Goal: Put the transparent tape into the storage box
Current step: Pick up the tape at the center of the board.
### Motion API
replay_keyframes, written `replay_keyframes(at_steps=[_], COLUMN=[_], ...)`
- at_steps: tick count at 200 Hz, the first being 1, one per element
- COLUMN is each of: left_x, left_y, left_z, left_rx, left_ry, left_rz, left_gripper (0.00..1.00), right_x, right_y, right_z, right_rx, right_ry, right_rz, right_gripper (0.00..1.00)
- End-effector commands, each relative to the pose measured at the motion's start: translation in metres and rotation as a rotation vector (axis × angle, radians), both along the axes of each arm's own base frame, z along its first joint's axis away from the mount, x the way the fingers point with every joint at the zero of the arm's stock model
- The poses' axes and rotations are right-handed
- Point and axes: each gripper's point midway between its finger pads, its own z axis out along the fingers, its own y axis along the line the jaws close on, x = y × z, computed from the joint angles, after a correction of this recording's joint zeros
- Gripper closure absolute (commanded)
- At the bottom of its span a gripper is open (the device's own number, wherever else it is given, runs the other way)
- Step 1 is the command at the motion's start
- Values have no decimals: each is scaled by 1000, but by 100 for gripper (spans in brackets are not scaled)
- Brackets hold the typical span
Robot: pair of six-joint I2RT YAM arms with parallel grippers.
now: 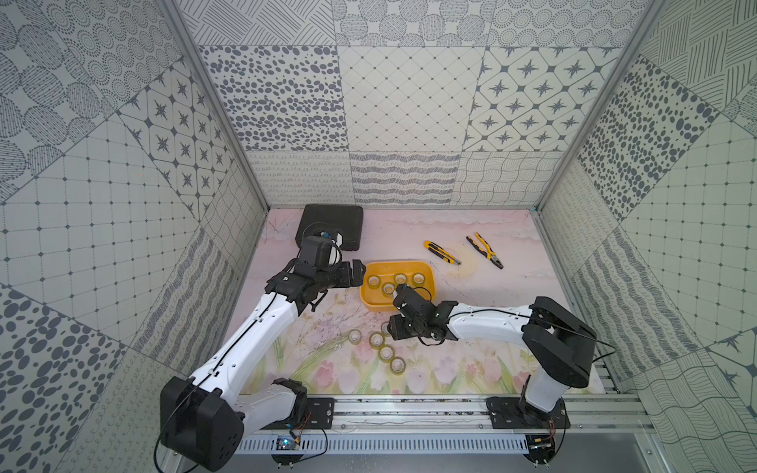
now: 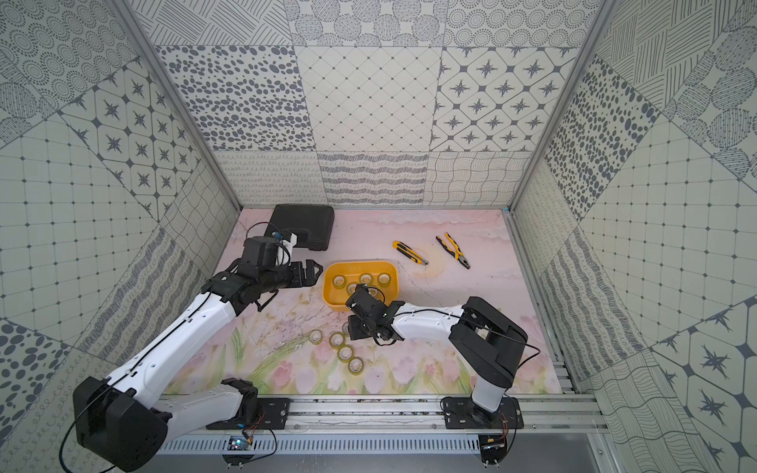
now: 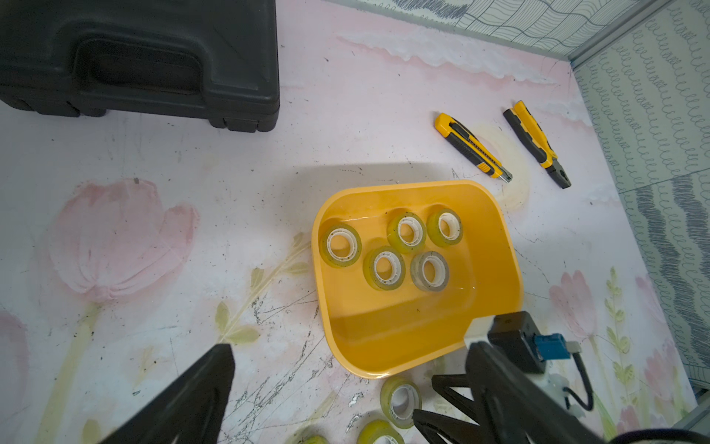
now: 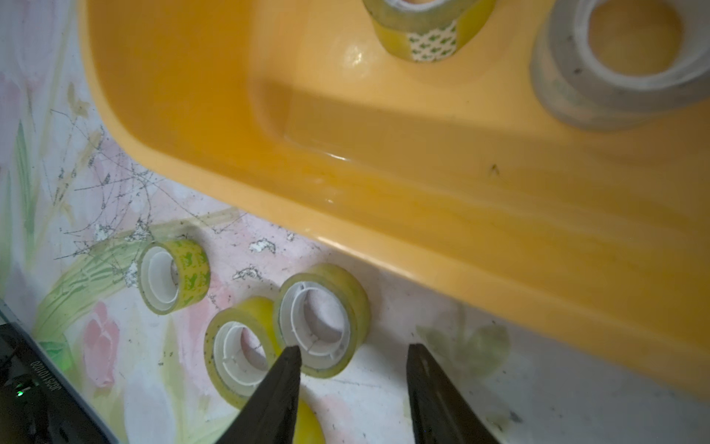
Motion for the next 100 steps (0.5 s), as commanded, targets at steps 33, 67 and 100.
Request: replay_keyframes(at_steps=[33, 67, 100], left_x=[-3, -3, -3], left_y=[-1, -1, -2], left_z=[1, -1, -3], left_rx=[10, 9, 5], left_ry=[0, 5, 13], left_rz=[-10, -11, -15], left_gripper=[1, 1, 1], right_x=[7, 3, -2], right_y=[-3, -28, -51], right_z=[-9, -12, -4], right_rx=[-50, -111, -123], right_ry=[-26, -43, -68], right_rz=[-22, -52, -88], right_gripper=[51, 51, 51])
